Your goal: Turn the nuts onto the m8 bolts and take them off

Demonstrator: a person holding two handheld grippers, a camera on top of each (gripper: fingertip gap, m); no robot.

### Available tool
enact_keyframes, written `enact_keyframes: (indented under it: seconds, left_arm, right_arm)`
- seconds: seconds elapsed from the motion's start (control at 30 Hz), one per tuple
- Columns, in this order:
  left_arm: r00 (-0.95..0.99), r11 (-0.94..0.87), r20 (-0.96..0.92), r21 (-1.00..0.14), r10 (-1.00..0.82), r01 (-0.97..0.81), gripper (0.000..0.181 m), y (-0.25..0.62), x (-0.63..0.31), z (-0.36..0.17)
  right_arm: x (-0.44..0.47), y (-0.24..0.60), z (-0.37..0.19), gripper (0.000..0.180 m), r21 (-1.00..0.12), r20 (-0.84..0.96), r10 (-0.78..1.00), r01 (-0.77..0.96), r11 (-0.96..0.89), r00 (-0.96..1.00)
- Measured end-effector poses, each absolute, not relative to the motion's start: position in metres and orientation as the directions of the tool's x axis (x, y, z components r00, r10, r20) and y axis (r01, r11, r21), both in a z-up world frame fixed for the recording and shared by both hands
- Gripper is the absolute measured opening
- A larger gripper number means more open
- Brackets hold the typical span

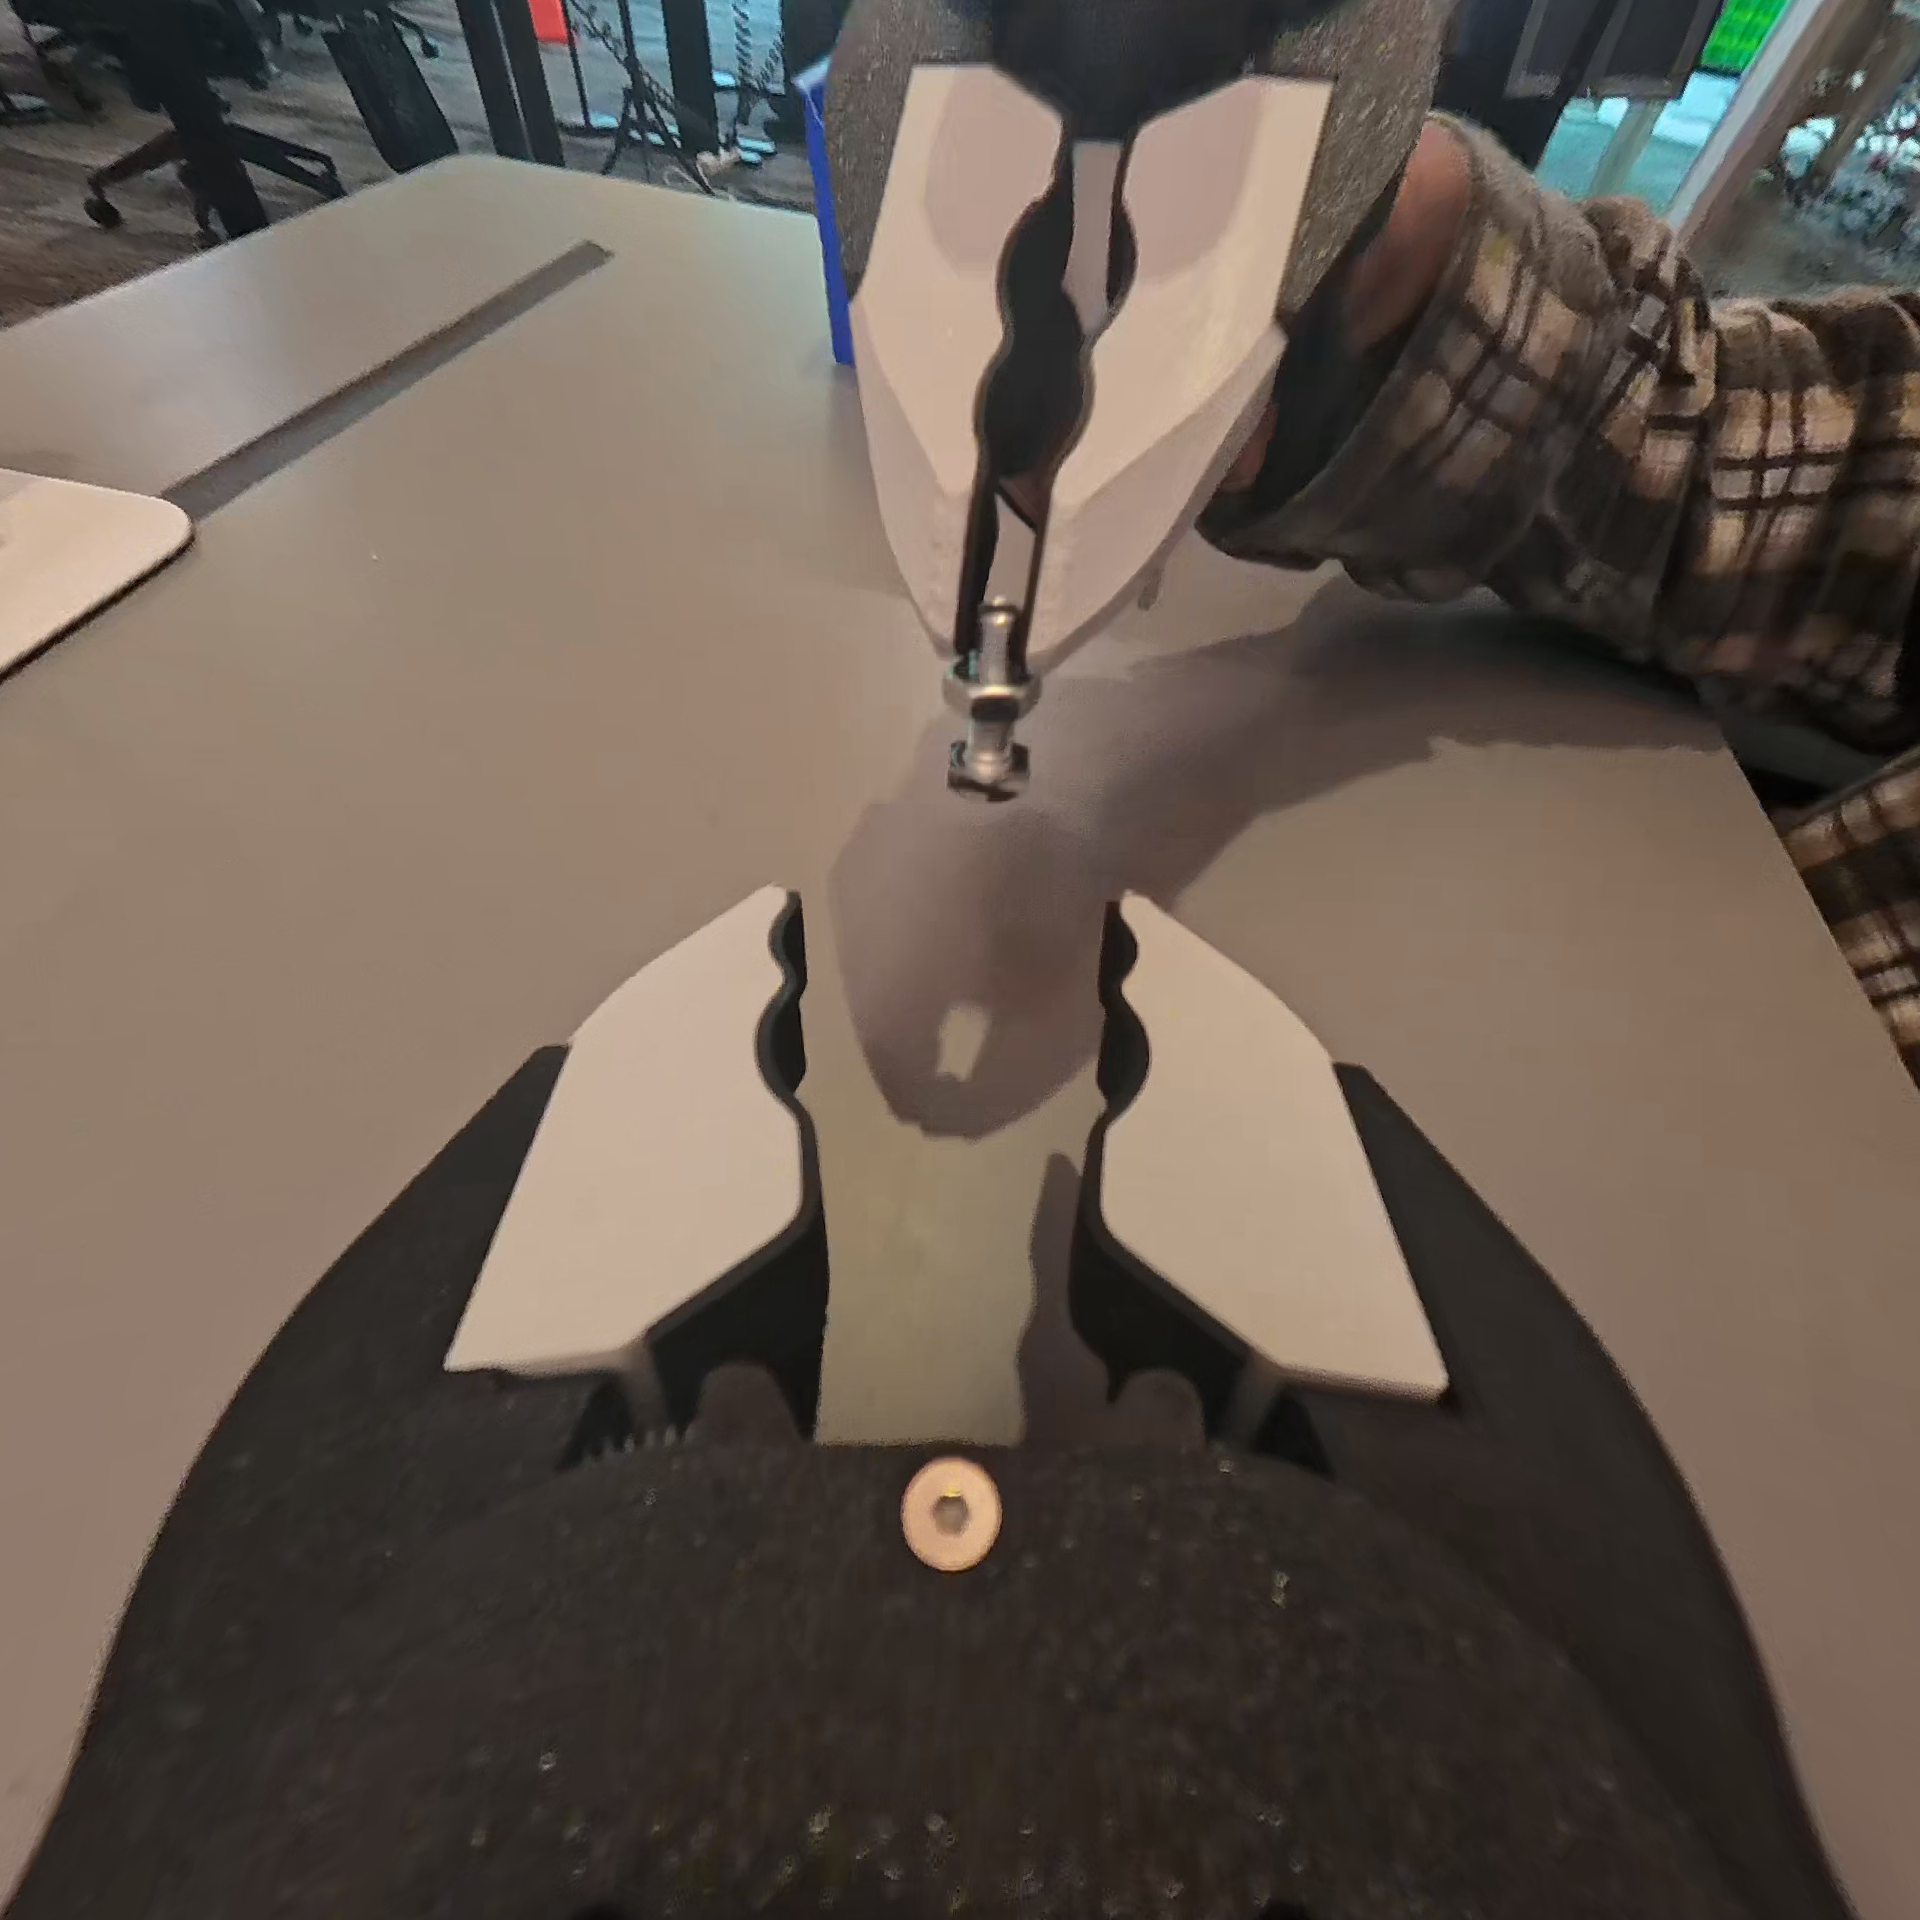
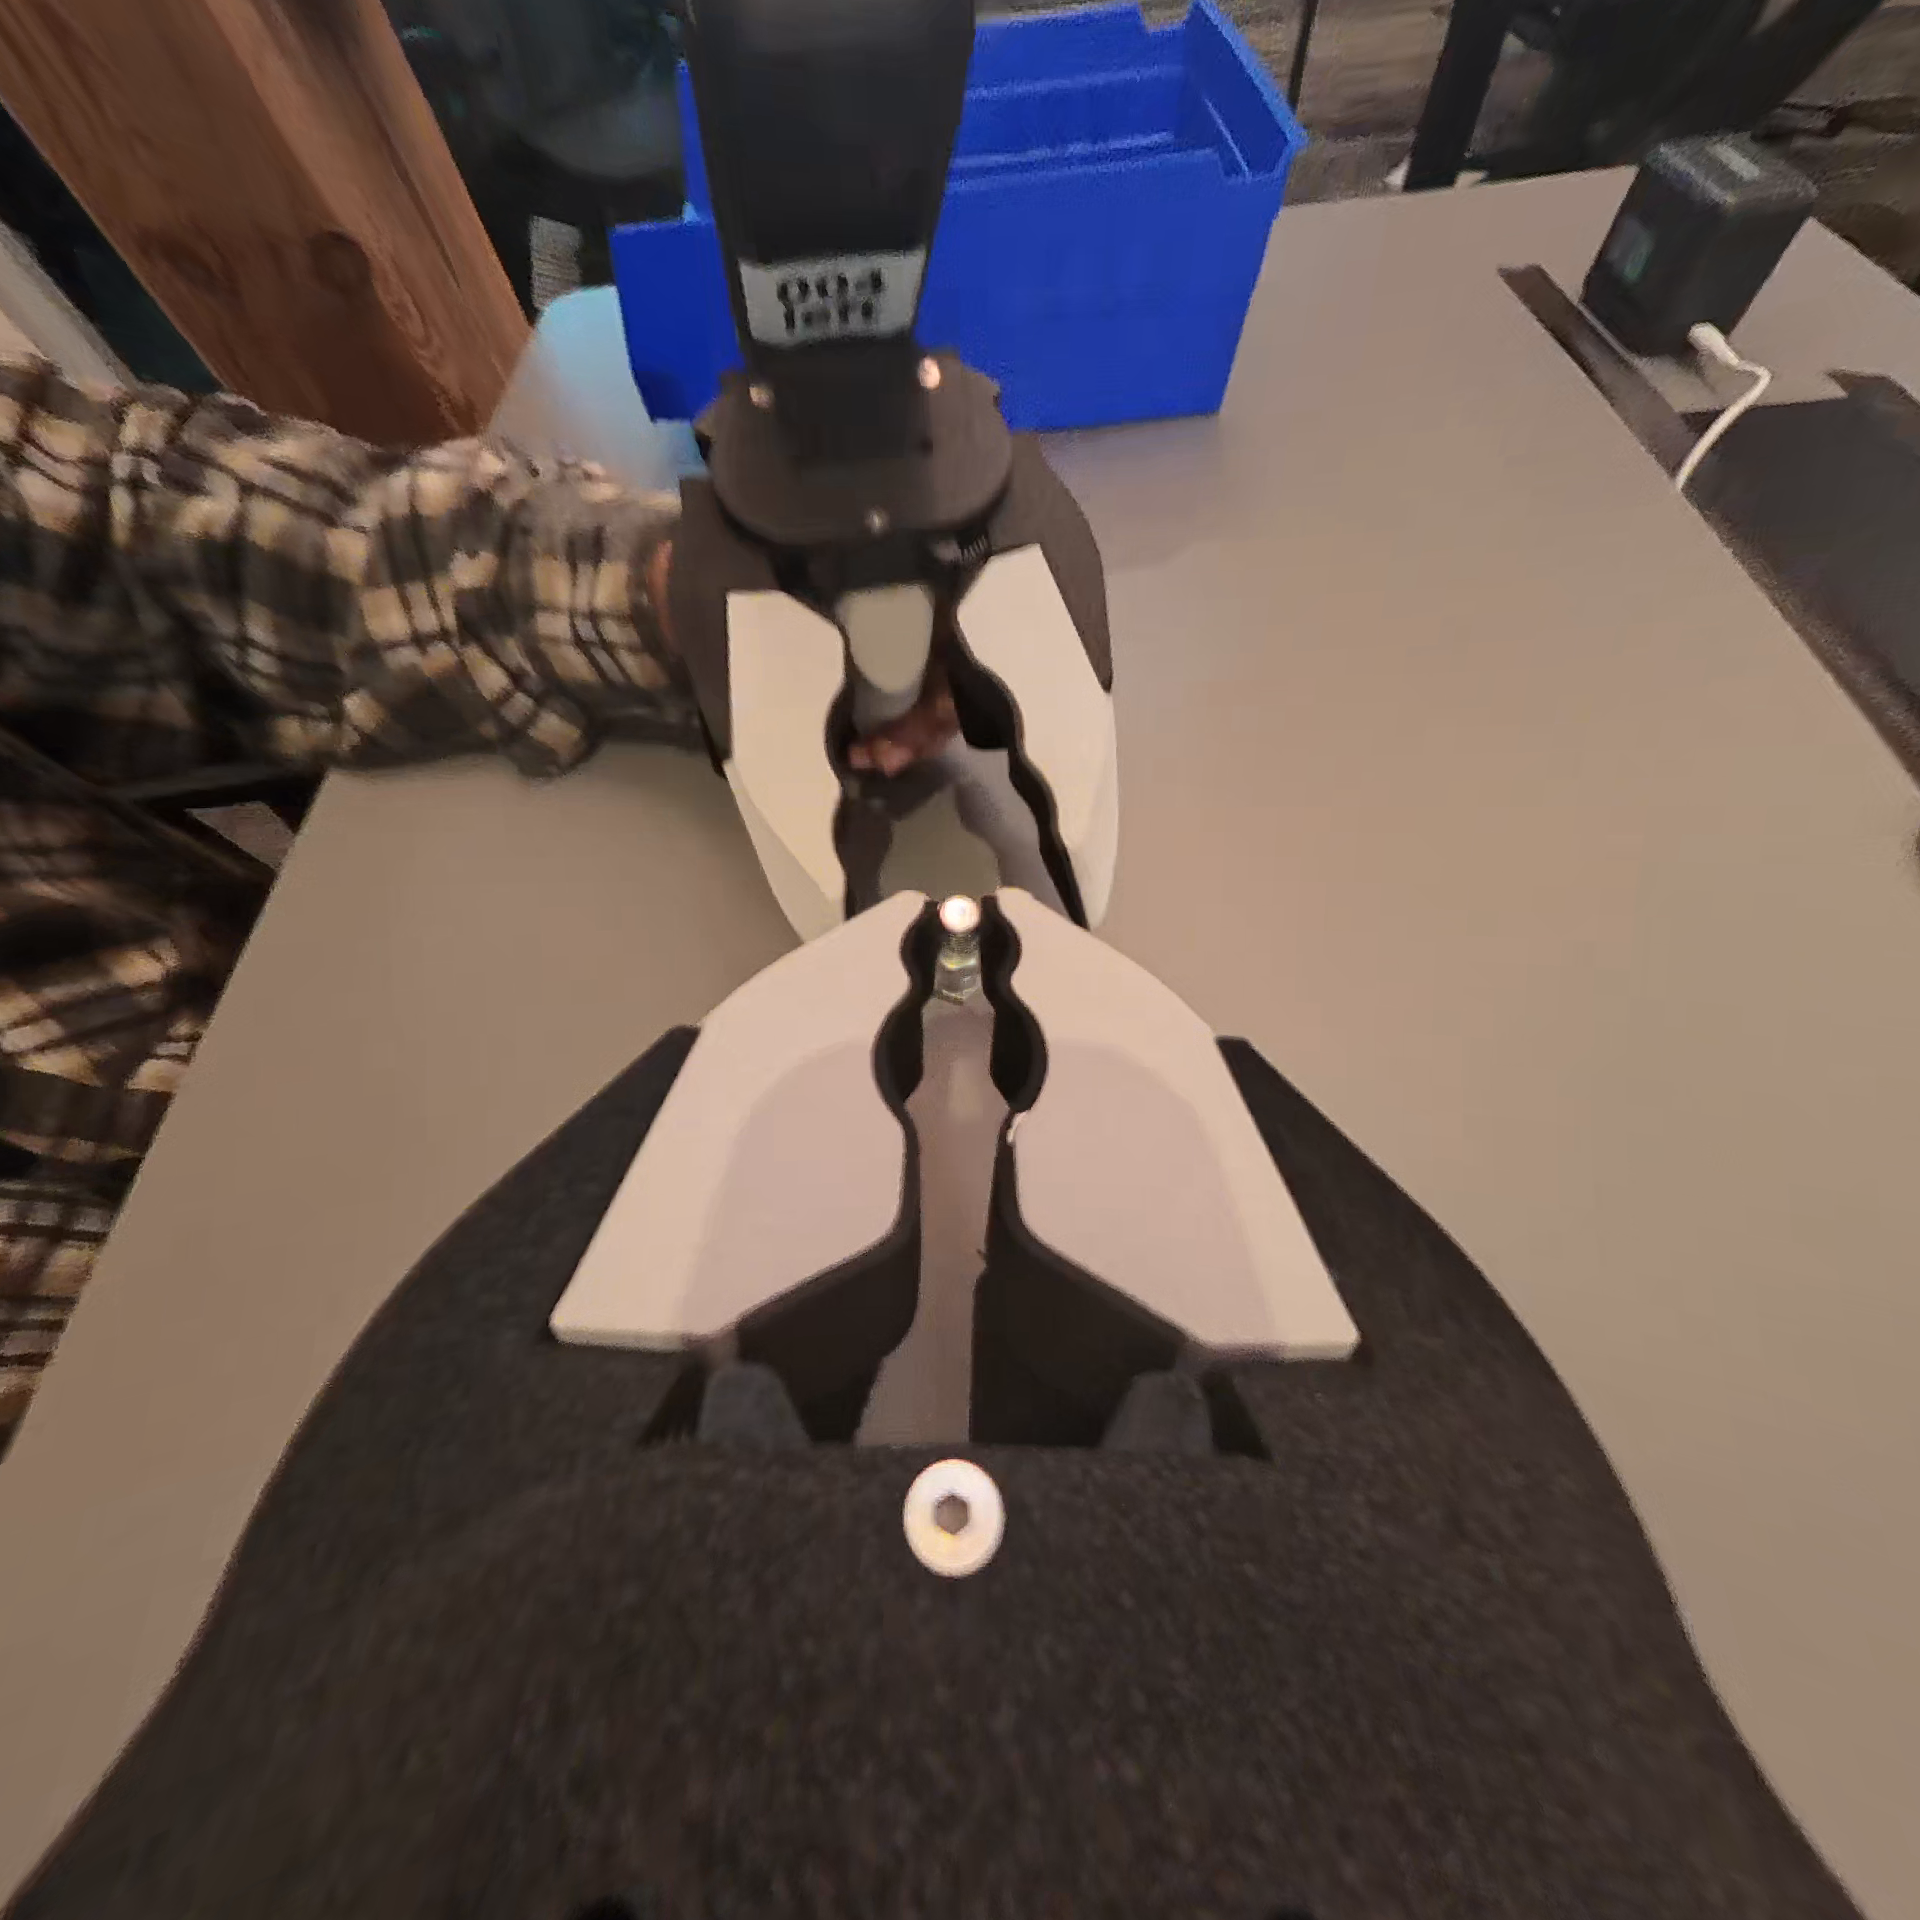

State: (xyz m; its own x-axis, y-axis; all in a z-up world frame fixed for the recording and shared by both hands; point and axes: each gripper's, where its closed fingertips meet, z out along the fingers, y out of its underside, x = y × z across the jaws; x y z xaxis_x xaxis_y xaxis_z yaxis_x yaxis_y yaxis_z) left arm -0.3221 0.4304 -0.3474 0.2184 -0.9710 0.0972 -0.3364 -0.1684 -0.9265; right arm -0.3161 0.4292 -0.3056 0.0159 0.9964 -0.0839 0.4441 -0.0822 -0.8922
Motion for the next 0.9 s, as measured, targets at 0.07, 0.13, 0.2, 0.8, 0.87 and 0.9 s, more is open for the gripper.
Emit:
enact_keyframes:
  seconds: [0.07, 0.13, 0.2, 0.8, 0.87, 0.9]
  left_arm:
    - [0.237, -0.187, 0.119, -0.939, -0.964, -0.288, 0.054, 0.433, -0.32, -0.34]
    - [0.23, -0.209, 0.156, -0.952, -0.96, -0.224, 0.053, 0.431, -0.317, -0.331]
    - [0.204, -0.229, 0.193, -0.958, -0.96, -0.17, 0.05, 0.428, -0.314, -0.322]
    - [0.161, -0.222, 0.2, -0.965, -0.967, -0.136, 0.026, 0.417, -0.305, -0.314]
    - [0.158, -0.219, 0.197, -0.966, -0.967, -0.136, 0.024, 0.416, -0.304, -0.315]
    - [0.156, -0.219, 0.197, -0.966, -0.968, -0.135, 0.024, 0.416, -0.304, -0.314]
  right_arm:
    - [-0.32, 0.43, -0.298, 0.007, -0.891, -0.09, 0.996, 0.448, -0.08, -0.001]
    - [-0.323, 0.431, -0.296, 0.007, -0.888, -0.088, 0.996, 0.453, -0.077, -0.004]
    - [-0.326, 0.43, -0.296, 0.007, -0.891, -0.099, 0.995, 0.447, -0.082, -0.015]
    - [-0.332, 0.421, -0.29, 0.007, -0.898, -0.108, 0.992, 0.434, -0.07, -0.063]
    - [-0.332, 0.42, -0.29, 0.007, -0.895, -0.11, 0.992, 0.44, -0.07, -0.068]
    - [-0.331, 0.419, -0.291, 0.007, -0.894, -0.111, 0.991, 0.444, -0.068, -0.07]
